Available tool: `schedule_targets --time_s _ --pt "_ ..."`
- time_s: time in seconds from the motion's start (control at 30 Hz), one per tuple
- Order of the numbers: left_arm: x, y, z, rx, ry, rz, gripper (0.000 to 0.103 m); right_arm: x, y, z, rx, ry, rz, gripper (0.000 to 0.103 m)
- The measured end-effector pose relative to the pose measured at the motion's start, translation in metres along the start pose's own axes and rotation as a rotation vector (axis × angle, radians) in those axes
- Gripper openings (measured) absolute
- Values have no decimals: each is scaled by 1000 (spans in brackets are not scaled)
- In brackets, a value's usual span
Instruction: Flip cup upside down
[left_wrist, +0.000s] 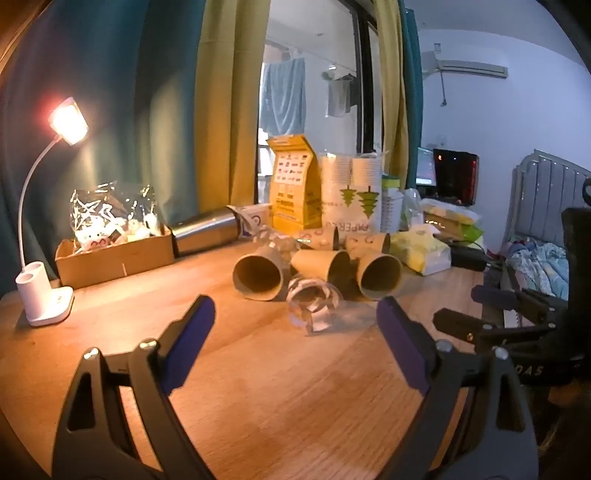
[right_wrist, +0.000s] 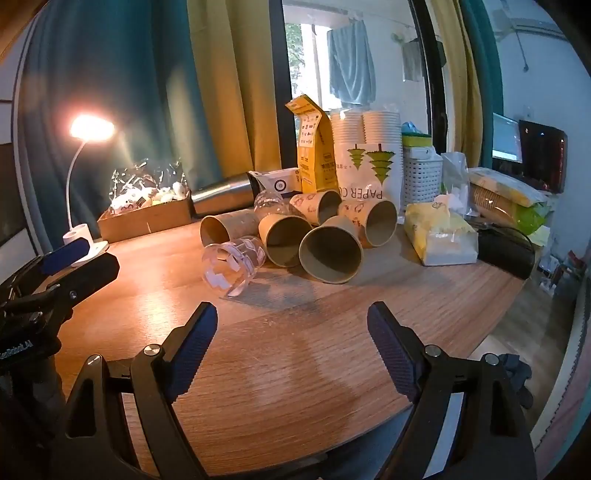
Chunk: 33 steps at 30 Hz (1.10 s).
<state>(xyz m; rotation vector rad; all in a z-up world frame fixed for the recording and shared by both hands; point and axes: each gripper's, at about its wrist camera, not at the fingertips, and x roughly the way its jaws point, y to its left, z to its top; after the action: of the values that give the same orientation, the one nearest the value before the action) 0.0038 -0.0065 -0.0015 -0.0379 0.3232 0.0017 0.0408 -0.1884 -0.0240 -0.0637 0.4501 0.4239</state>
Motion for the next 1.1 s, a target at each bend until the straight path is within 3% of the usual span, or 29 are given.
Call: schedule_targets --time_s 1.1 --pt "1 -1 -1 13 4 3 91 -2 -2 1 26 0 -11 86"
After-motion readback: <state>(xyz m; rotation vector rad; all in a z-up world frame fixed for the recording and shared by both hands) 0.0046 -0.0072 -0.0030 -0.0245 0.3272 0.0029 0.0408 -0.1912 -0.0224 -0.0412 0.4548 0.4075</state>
